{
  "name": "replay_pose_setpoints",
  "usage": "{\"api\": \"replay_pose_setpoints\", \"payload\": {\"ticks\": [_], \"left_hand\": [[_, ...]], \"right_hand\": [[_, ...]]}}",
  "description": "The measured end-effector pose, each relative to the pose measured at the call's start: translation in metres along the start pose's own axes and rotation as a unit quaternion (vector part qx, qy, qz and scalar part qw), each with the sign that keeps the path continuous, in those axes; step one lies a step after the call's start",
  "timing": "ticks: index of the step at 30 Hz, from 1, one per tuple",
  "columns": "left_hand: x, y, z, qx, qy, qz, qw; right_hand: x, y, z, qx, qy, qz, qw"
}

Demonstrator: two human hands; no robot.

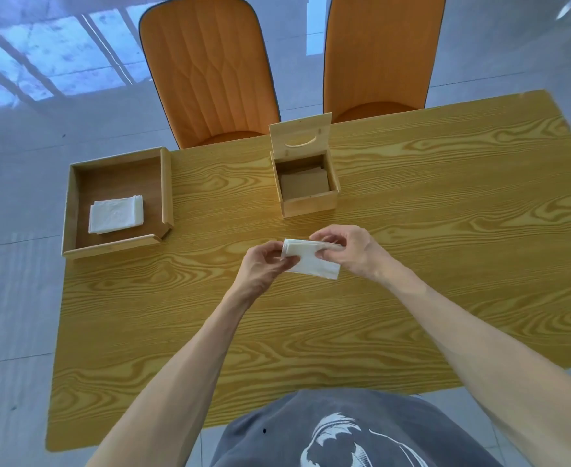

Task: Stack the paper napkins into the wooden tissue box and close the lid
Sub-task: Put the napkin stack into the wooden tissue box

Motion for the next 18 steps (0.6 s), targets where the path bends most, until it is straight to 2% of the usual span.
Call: {"api": "replay_pose_setpoints", "payload": {"ticks": [4,7,12,18], "left_hand": [[0.007,-0.001,-0.010,0.034,0.098,0.047,0.993],[0.013,-0.004,-0.017,0.045,0.138,0.072,0.987],[0.019,-0.009,-0.020,0.061,0.190,0.081,0.976],[0.019,-0.008,-0.019,0.055,0.188,0.100,0.975]], "right_hand": [[0.007,-0.007,0.001,-0.109,-0.173,0.066,0.977],[0.018,-0.012,0.007,-0.145,-0.231,0.091,0.958],[0.024,-0.018,0.021,-0.115,-0.253,0.110,0.954],[0.015,-0.021,0.034,-0.068,-0.226,0.129,0.963]]}}
Point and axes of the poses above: each hand's wrist, its own y-axis towards the middle knuckle, its own x-axis out of the palm, z = x × y, the point moved 2 cm from there along y, towards the middle knuckle, and after that the axes turned 2 degrees about -x, right-handed, at the moved point
